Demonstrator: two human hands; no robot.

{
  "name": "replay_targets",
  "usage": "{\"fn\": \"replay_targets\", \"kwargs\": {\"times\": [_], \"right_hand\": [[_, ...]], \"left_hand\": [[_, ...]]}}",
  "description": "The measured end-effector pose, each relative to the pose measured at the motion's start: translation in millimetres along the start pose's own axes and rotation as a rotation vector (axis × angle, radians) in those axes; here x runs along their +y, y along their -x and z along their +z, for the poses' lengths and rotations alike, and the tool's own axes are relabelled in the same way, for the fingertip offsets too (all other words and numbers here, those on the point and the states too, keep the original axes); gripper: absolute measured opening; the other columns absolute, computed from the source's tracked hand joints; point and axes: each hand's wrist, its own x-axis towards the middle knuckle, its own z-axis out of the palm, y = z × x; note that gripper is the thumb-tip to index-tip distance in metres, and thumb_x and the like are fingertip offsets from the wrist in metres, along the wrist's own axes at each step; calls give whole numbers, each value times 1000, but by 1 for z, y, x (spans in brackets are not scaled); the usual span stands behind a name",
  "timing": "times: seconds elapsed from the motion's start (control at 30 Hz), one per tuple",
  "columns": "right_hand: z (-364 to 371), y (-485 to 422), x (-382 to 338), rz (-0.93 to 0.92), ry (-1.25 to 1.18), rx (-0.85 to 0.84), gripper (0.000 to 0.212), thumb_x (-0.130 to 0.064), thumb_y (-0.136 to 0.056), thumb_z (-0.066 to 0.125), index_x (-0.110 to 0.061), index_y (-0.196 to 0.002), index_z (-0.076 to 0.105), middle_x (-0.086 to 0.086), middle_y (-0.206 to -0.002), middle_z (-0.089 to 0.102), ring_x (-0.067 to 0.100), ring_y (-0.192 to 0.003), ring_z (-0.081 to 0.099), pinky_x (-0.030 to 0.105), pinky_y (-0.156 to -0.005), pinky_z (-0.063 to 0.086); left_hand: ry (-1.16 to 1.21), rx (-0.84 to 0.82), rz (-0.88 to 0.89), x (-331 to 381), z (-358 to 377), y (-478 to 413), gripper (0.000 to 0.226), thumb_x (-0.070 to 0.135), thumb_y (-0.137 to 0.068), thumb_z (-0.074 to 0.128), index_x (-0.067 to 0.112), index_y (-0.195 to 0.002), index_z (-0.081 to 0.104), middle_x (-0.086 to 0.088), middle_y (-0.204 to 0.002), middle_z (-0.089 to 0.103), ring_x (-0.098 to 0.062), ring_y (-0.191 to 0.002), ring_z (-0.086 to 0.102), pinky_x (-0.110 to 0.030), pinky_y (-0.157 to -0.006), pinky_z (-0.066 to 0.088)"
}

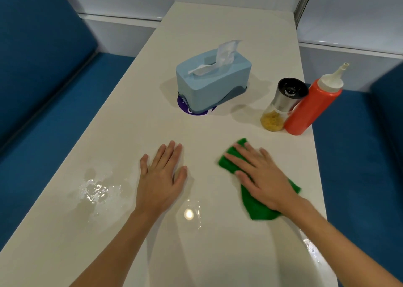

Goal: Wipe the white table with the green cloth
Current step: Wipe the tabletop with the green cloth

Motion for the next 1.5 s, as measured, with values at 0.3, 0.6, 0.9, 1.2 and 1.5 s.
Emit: {"fn": "replay_targets", "kwargs": {"times": [0.3,0.6,0.9,1.2,1.5], "right_hand": [[0,-59,8,266,51,95,66,-46,-92,6,-23,-149,29,9,-156,24,31,-145,15,44,-116,12],[-11,21,35,310,46,123,59,-45,-96,12,-27,-149,30,3,-156,25,24,-146,14,42,-116,11],[18,-60,-37,419,80,168,58,-36,-95,15,-18,-148,31,15,-154,27,36,-143,17,50,-116,14],[5,6,-11,7,-10,3,51,-45,-97,20,-36,-146,31,-4,-157,24,20,-146,14,44,-115,13],[21,-92,-51,326,58,122,49,-33,-102,23,-29,-151,22,5,-159,18,27,-146,9,45,-117,9]], "left_hand": [[-9,-9,-3,0,0,0,59,49,-93,24,31,-149,31,11,-157,24,-9,-145,19,-43,-116,7],[-18,-17,-6,0,0,0,59,50,-93,23,33,-149,28,12,-158,21,-7,-146,15,-42,-116,4],[-41,-18,2,-1,1,-1,61,51,-93,21,31,-150,28,10,-158,21,-9,-146,17,-44,-116,6],[-26,-27,9,0,-1,0,57,42,-95,21,29,-151,26,9,-159,20,-9,-146,15,-44,-116,4],[-20,-8,23,-3,0,-1,58,37,-95,22,22,-150,31,4,-157,26,-14,-145,21,-48,-115,9]]}}
